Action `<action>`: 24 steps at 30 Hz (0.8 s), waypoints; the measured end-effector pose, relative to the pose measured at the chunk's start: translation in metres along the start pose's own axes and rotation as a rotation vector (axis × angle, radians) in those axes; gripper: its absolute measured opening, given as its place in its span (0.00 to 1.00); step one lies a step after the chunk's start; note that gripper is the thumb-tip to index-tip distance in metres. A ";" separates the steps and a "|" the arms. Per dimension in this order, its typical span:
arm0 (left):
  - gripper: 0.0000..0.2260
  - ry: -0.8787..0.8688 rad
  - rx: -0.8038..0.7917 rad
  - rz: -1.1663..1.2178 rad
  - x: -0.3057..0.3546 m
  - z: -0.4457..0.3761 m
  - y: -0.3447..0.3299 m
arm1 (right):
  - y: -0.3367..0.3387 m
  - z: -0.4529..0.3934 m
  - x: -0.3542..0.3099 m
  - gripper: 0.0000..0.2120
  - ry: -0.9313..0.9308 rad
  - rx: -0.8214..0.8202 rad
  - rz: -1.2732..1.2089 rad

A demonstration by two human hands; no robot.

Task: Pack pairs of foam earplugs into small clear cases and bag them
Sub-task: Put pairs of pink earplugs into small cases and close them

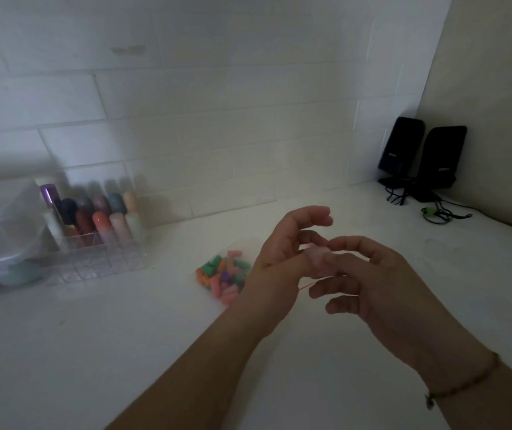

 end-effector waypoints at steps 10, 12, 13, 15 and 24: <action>0.17 -0.173 0.078 -0.523 0.002 0.001 0.007 | 0.016 -0.004 -0.005 0.10 0.171 0.138 0.161; 0.19 -0.189 0.090 -0.536 0.003 0.002 0.007 | 0.018 -0.006 -0.006 0.08 0.165 0.126 0.178; 0.20 -0.191 0.103 -0.561 0.004 0.002 0.008 | 0.019 -0.007 -0.007 0.07 0.176 0.130 0.216; 0.23 -0.200 0.128 -0.603 0.005 0.001 0.009 | 0.022 -0.008 -0.009 0.06 0.212 0.149 0.298; 0.20 -0.103 0.198 -1.026 0.000 -0.003 0.027 | 0.067 -0.098 -0.013 0.11 0.048 0.293 0.332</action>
Point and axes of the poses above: each hand's wrist, its own z-axis away from the middle knuckle, its own y-axis out of the back of the hand, x = y × z, the point moved 4 cm from there along -z, towards the middle knuckle, and after that the axes turned 7 degrees about z, right-handed, at the moved point
